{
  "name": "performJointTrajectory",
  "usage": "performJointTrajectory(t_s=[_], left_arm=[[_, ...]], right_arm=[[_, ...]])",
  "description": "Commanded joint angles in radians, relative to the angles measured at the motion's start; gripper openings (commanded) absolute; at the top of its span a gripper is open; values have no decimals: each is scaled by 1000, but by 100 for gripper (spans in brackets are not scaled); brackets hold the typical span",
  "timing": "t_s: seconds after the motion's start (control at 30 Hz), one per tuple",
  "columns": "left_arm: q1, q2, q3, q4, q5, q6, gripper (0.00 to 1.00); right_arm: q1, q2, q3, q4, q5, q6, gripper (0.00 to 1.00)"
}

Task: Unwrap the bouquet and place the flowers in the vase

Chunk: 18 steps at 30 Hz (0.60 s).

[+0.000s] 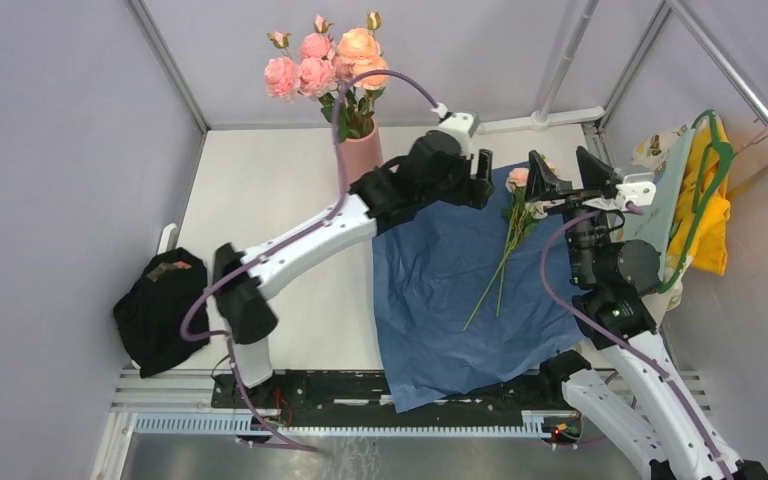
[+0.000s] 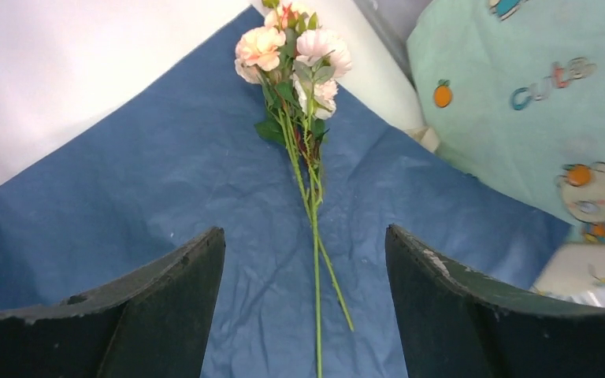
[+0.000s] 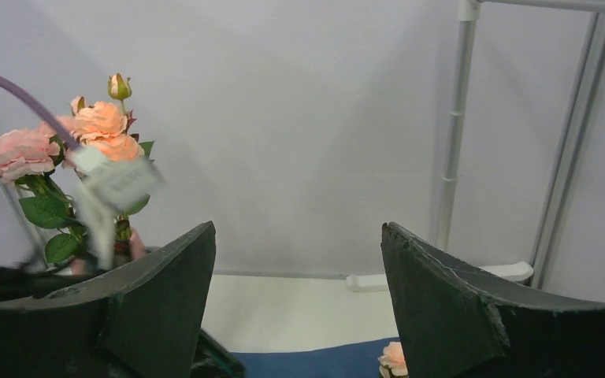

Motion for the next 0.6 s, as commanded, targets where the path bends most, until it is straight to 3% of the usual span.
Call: performJointTrajectory(t_s=[0.0,0.23,0.57], left_arm=[[-2,224,157,14,68,92,79],[-31,496,353,12,119,177,78],[-58,650,412,53,200,226,75]], right_arm=[[1,-57,54,-71,73,-29,82],[0,-79,49,-95,93,-28,82],[0,-81,42,-103,101,-29,82]])
